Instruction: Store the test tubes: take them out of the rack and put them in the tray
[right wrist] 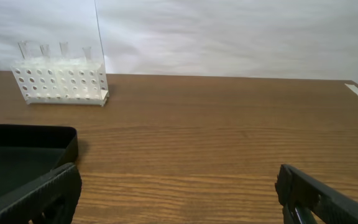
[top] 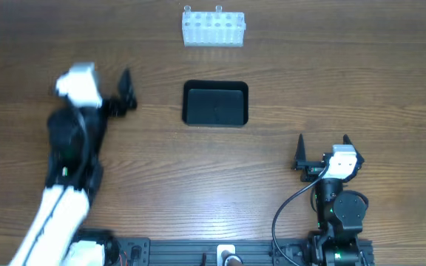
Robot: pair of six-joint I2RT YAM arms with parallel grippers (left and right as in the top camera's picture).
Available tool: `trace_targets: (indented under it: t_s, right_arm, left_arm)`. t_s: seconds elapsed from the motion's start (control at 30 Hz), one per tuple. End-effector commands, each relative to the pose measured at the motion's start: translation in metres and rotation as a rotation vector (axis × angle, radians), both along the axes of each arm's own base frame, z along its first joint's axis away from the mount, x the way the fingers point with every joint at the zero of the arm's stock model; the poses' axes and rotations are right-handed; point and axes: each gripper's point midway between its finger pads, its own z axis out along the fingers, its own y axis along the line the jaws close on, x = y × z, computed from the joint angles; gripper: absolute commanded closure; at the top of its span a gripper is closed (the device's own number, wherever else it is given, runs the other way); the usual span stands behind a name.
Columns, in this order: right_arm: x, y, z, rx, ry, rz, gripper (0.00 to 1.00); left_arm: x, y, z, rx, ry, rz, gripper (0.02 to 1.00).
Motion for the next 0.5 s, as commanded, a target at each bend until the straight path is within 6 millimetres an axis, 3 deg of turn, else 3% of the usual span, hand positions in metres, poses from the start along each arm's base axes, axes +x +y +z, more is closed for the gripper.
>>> trace_targets:
  t_s: [0.03,0.1,0.33,0.5]
  right_arm:
    - [0.0,-0.001,-0.003,-0.001,0.007,-0.001,0.009]
    - [0.0,-0.001,-0.003,-0.001,0.007,-0.001,0.007]
    - [0.0,-0.001,-0.003,-0.001,0.007,-0.001,0.007]
    - [0.0,-0.001,-0.003,-0.001,0.007,-0.001,0.007]
  left_arm:
    - [0.078,-0.046,0.025,0.013,0.068,-0.072,0.023]
    - [0.115,-0.066,0.02,0.03,0.115,-0.076,0.02]
    - [0.199,-0.107,-0.014,0.072,0.248,-0.085,0.023]
    - [0.23,-0.129,-0.038,0.083,0.285,-0.105,0.02]
